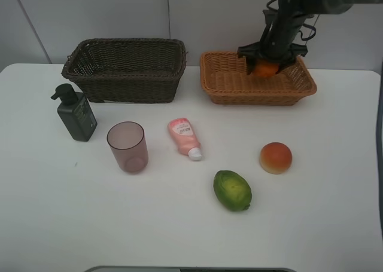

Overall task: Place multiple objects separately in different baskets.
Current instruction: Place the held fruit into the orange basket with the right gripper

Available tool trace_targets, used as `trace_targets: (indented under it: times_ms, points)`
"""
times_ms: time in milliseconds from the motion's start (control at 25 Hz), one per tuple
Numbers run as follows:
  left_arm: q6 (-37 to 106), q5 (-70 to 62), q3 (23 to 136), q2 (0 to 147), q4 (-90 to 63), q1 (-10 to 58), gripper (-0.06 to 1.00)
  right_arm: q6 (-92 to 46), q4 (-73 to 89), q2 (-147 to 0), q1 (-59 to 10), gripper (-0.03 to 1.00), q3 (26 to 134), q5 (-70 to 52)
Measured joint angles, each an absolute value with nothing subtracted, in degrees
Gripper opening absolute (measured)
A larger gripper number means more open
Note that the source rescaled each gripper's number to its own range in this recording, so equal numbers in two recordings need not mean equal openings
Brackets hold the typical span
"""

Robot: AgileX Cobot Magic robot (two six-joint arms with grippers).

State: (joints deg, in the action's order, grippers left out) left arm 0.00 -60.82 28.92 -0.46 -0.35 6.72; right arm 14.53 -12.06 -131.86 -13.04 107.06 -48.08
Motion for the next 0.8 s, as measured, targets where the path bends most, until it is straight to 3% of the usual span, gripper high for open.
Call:
trace_targets:
  times_ms: [400, 440, 520, 600, 800]
  points:
    - [0.0, -60.8, 28.9, -0.5, -0.3, 6.7, 0.99, 14.5, -11.0, -133.8, -13.0, 0.39, 107.1, -45.3]
    - [0.0, -60.8, 28.9, -0.5, -0.3, 6.7, 0.99, 14.5, -11.0, -133.8, -13.0, 0.43, 107.1, -45.1]
    - [0.0, -60.8, 28.9, -0.5, -0.3, 6.7, 0.99, 14.5, -10.9, -133.8, -13.0, 0.7, 107.1, -45.1]
    - [0.0, -60.8, 28.9, -0.5, -0.3, 6.7, 0.99, 14.4, -10.9, -133.8, -13.0, 0.89, 107.1, -45.2]
    - [0.0, -60.8, 28.9, -0.5, -0.3, 6.7, 0.99, 14.4, -10.9, -132.2, -13.0, 1.0, 107.1, -46.1]
